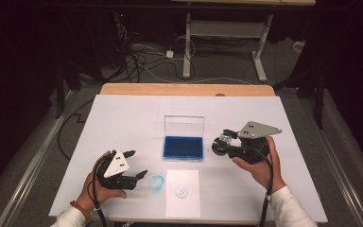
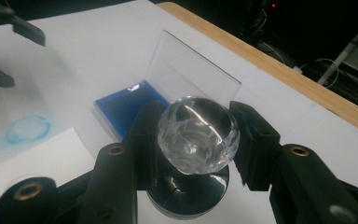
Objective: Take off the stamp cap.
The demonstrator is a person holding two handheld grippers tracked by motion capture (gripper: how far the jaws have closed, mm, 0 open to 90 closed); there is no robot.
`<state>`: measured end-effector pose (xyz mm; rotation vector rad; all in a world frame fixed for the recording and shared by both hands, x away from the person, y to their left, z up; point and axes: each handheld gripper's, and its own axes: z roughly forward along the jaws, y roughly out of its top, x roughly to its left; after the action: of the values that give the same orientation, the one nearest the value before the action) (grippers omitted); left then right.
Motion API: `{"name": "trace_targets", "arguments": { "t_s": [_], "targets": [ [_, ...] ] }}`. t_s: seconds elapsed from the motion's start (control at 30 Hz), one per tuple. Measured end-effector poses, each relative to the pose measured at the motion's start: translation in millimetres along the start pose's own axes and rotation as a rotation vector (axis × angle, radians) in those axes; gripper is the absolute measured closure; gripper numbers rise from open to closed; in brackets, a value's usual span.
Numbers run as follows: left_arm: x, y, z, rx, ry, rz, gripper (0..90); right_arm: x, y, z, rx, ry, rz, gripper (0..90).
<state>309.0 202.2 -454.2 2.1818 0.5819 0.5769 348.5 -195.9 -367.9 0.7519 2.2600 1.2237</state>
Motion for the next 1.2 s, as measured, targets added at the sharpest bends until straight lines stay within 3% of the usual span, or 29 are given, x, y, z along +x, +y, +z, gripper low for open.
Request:
{"name": "trace_targets", "arguments": {
  "t_s": [0.27,0.33,0.7,1.0,1.2],
  "targets": [
    [-15.2,22.0,15.6,-0.046,-0.051,0.010,20.5,21.3,5.2,9.1,-0.020,0.064,-0.006,57.0],
    [-19.8,28.4,20.1,-0.055,-0.064,0.017,20.5,32.3,7.2,14.8,-0.031,0.093,-0.012,57.0],
    [-49.6,57.1,39.2,-0.117,-0.203,0.045,20.8,69.7,12.2,27.9,-0.081,0.214,-0.010,57.0],
    [-58.2,65.7,50.3,-0.135,-0.241,0.031,21.3,85.0,11.7,31.3,-0.105,0.252,-0.007,57.0],
    [-59.9,67.0,55.3,-0.117,-0.250,0.034,28.9,87.7,11.1,32.3,-0.113,0.268,-0.009,57.0]
  ]
}}
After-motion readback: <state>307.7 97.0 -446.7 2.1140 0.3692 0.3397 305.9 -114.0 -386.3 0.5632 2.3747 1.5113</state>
